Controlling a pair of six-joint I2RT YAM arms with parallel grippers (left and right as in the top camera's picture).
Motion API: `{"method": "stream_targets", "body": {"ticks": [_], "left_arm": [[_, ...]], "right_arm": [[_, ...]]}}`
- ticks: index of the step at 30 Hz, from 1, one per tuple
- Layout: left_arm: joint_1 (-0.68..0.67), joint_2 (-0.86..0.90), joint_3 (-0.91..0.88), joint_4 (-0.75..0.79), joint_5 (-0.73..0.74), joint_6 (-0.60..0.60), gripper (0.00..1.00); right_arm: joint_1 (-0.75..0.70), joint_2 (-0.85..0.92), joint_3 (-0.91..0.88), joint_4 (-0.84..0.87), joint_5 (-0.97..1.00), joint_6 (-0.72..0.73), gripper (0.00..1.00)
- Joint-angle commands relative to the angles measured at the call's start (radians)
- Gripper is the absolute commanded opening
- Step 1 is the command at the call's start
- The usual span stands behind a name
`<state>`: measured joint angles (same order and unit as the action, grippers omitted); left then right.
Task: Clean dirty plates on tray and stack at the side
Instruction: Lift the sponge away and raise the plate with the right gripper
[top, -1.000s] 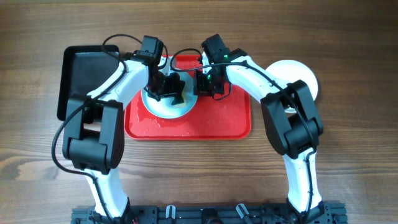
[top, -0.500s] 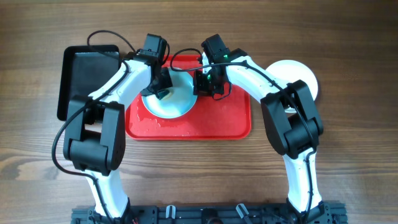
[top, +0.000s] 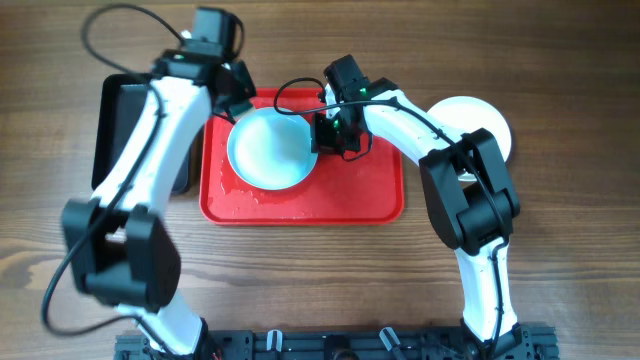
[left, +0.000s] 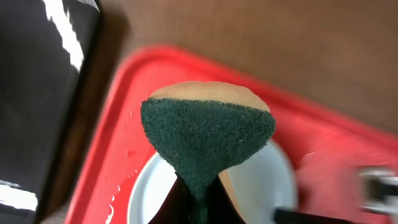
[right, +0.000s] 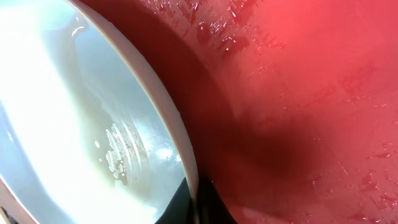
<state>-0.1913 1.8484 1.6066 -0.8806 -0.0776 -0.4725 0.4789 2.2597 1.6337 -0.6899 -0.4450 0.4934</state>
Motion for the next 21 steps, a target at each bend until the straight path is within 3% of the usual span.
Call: {"method": "stream_targets", "body": {"ticks": [1, 13, 21], "left_arm": [[0.015, -0.030, 0.014, -0.036, 0.014, 0.024, 0.04], [0.074, -0.015, 0.013, -0.098, -0.001, 0.076, 0.04], [0.092, 0.015, -0.003, -0.104, 0.030, 0.076, 0.04]], "right_arm": [[-0.003, 0.035, -0.006, -0.010, 0.051, 0.003, 0.04], [-0.003, -0.047, -0.005, -0.054, 0.069, -0.052, 0.04], [0.000, -0.313, -0.005, -0.142, 0.436, -0.083, 0.04]]}}
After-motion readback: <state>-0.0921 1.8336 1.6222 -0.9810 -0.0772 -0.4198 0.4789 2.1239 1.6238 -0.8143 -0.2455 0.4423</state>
